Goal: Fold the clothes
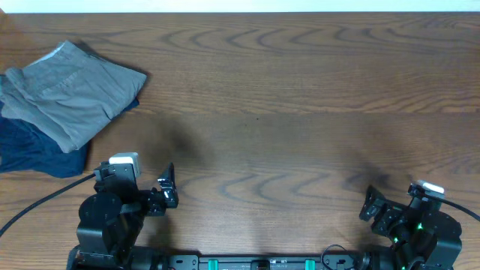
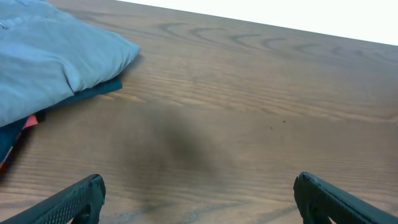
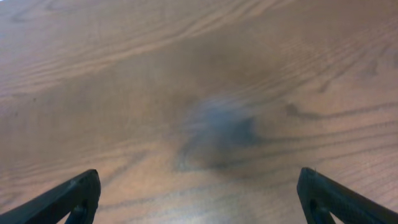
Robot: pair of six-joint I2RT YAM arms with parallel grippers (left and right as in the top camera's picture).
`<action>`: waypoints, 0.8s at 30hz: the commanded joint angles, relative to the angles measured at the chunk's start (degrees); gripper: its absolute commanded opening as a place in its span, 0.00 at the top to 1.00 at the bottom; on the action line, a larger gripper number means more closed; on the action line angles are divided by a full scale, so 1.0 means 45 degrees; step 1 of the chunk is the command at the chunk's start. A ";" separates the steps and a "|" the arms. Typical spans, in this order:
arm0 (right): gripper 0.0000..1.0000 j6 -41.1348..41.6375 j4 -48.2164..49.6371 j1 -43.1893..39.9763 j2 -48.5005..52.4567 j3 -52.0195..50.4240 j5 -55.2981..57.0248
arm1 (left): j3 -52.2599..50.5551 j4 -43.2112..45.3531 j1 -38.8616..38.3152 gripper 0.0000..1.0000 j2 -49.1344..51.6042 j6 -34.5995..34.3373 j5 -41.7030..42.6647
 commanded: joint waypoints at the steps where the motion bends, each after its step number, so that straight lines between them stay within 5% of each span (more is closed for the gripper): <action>1: 0.01 0.0131 -0.0019 0.0107 -0.0063 -0.0058 0.0185 | 0.0029 -0.0029 0.0039 0.02 -0.0005 -0.0053 -0.0214; 14: 0.01 0.0340 0.0301 0.0418 -0.0291 -0.0112 -0.0695 | 0.0029 -0.0029 0.0039 0.02 -0.0005 -0.0053 -0.0214; 24: 0.01 -0.2025 0.5265 0.2147 -0.2069 -0.2453 -0.0695 | 0.0029 -0.0029 0.0039 0.02 -0.0005 -0.0058 -0.0214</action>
